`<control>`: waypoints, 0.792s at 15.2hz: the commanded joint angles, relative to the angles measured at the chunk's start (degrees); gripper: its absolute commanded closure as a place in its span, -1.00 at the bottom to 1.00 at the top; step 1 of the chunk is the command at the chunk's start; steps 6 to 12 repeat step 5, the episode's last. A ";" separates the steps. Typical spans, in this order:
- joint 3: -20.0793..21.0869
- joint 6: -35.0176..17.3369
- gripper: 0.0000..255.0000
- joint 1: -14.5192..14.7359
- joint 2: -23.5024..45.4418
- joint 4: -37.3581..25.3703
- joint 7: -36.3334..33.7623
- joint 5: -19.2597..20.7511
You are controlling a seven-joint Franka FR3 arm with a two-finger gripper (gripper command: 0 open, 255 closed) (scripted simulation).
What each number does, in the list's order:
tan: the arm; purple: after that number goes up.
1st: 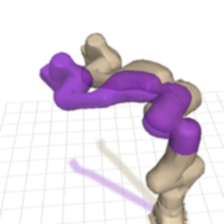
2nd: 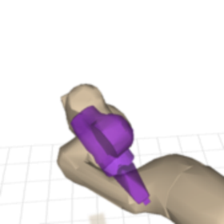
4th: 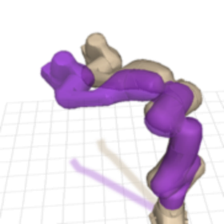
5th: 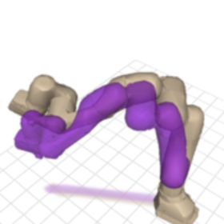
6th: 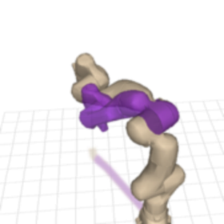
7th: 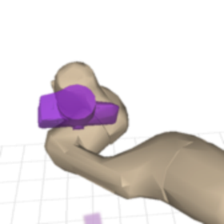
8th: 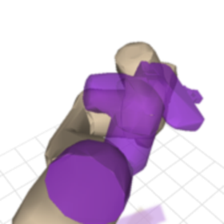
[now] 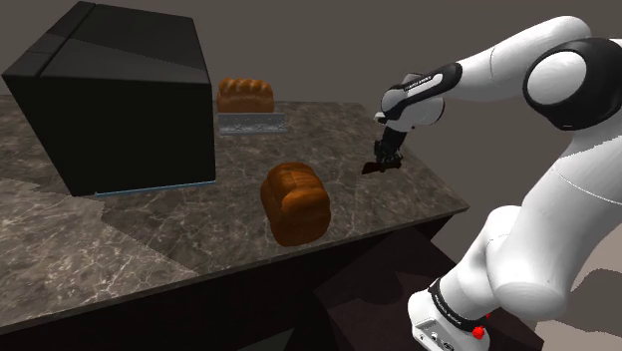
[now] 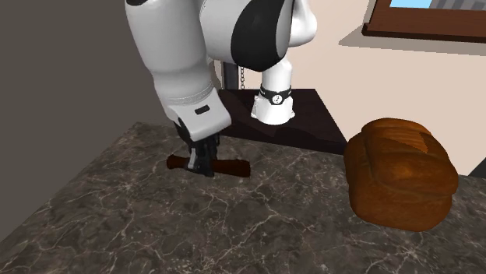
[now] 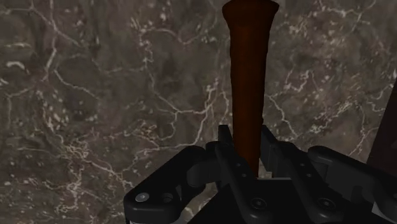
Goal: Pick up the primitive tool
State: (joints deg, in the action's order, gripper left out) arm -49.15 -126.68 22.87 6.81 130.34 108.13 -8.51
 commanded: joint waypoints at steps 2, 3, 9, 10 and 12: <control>-0.48 1.94 1.00 0.44 -2.13 -0.64 -1.55 2.17; -0.58 2.63 1.00 0.57 -2.86 -0.90 -2.09 2.88; -0.58 2.74 1.00 0.57 -2.97 -0.94 -2.17 2.99; -0.58 2.74 1.00 0.57 -2.97 -0.94 -2.17 2.99; -0.58 2.74 1.00 0.57 -2.97 -0.94 -2.17 2.99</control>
